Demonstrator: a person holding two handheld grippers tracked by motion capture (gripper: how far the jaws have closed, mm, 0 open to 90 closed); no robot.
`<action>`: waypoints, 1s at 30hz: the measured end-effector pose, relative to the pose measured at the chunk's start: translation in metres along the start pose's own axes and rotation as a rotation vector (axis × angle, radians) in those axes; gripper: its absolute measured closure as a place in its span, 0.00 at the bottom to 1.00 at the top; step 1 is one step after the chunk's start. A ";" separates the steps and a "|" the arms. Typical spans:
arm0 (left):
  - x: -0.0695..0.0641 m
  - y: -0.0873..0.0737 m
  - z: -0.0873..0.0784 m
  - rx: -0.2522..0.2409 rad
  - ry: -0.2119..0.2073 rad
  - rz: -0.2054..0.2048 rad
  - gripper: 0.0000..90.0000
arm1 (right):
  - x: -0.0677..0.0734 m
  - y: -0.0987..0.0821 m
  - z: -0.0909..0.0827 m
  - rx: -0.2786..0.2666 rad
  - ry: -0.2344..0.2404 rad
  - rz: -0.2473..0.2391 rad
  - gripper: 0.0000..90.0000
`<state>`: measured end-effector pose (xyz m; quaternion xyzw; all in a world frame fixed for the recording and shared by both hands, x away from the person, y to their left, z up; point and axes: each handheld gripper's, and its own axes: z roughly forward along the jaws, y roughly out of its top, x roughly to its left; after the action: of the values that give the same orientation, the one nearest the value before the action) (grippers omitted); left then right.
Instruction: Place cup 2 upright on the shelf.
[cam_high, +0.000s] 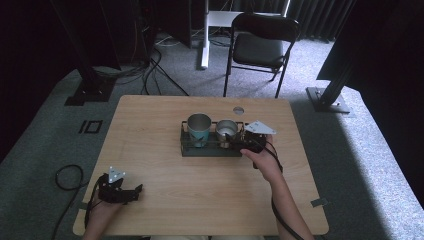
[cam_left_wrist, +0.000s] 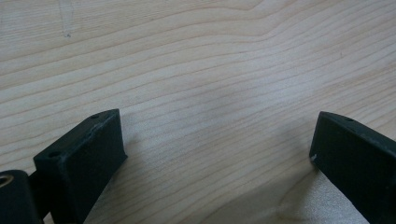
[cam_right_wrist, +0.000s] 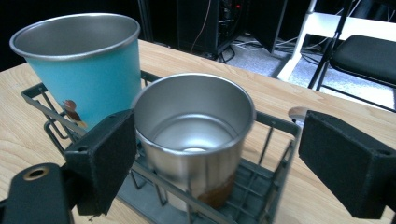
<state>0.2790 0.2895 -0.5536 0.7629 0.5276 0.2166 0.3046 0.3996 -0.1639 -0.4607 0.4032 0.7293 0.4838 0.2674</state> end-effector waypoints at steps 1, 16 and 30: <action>0.000 0.000 0.000 0.000 0.000 0.000 0.04 | -0.001 -0.001 -0.002 0.000 -0.002 0.001 0.13; 0.000 0.000 0.000 0.000 0.000 0.000 0.04 | -0.017 -0.019 -0.020 0.031 -0.002 0.019 0.13; 0.000 0.000 0.000 0.000 0.000 0.000 0.04 | -0.023 -0.043 -0.034 0.049 0.034 0.015 0.13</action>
<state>0.2791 0.2895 -0.5536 0.7628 0.5276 0.2164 0.3047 0.3709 -0.2092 -0.4871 0.4068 0.7422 0.4746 0.2416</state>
